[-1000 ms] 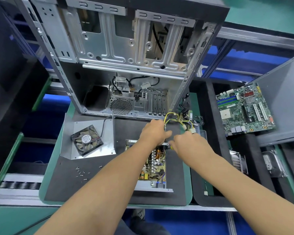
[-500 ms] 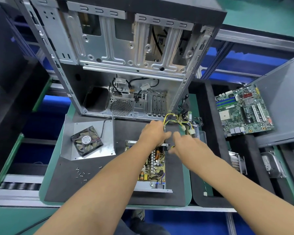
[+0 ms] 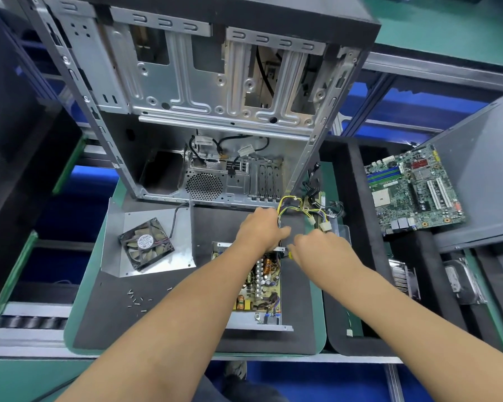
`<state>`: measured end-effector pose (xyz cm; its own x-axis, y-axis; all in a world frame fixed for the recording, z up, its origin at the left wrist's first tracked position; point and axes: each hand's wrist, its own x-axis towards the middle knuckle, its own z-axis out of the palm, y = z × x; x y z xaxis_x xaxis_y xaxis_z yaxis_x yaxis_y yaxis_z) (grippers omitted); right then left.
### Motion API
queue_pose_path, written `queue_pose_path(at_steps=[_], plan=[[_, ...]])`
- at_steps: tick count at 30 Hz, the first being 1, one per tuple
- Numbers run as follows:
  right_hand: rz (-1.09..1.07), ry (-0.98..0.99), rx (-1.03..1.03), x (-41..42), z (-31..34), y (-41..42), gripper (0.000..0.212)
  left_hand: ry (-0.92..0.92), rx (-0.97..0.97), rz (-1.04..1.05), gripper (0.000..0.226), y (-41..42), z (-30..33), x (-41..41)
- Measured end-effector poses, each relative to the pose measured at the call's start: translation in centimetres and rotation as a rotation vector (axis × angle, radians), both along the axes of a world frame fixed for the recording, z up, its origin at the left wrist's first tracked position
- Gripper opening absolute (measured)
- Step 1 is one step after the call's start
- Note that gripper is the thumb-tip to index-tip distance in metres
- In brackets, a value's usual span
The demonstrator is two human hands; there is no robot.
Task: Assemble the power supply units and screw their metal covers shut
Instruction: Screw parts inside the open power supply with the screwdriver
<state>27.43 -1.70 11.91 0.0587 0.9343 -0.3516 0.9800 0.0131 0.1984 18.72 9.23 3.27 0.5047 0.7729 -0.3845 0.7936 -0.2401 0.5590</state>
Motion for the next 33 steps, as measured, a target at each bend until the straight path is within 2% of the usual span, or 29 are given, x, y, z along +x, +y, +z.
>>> queue_pose_path(at_steps=[3,7,13,17,25,27,29,31,33], plan=[[-0.031,0.13,-0.021,-0.2,0.5,-0.3,0.026,0.002,-0.001,-0.007,0.028,-0.1,0.3,-0.1],[0.097,0.053,0.007,0.3,0.8,-0.2,0.044,0.0,0.005,-0.012,0.025,-0.2,0.2,-0.1],[0.073,0.069,0.018,0.3,0.7,0.4,0.025,0.004,0.002,0.002,0.038,-0.1,-0.1,-0.1],[-0.015,0.112,-0.014,0.3,0.7,0.9,0.018,0.002,0.006,0.006,0.038,0.0,-0.3,0.1],[-0.187,0.188,0.036,-0.6,0.9,-0.1,0.03,0.01,0.021,0.001,0.038,-0.1,-0.2,0.0],[-0.264,0.249,0.096,0.2,0.7,-1.2,0.029,-0.003,0.036,0.02,0.044,-0.2,0.0,-0.1],[-0.418,0.373,0.275,2.0,0.0,-3.2,0.022,-0.038,0.043,0.049,0.054,-0.3,0.2,-0.3],[-0.673,0.615,0.42,4.0,-0.9,-6.1,0.016,-0.097,0.038,0.096,0.059,-0.5,0.6,-0.6],[-0.956,0.872,0.447,5.0,-2.9,-8.8,0.012,-0.218,0.009,0.208,0.055,-0.7,1.1,-0.9]])
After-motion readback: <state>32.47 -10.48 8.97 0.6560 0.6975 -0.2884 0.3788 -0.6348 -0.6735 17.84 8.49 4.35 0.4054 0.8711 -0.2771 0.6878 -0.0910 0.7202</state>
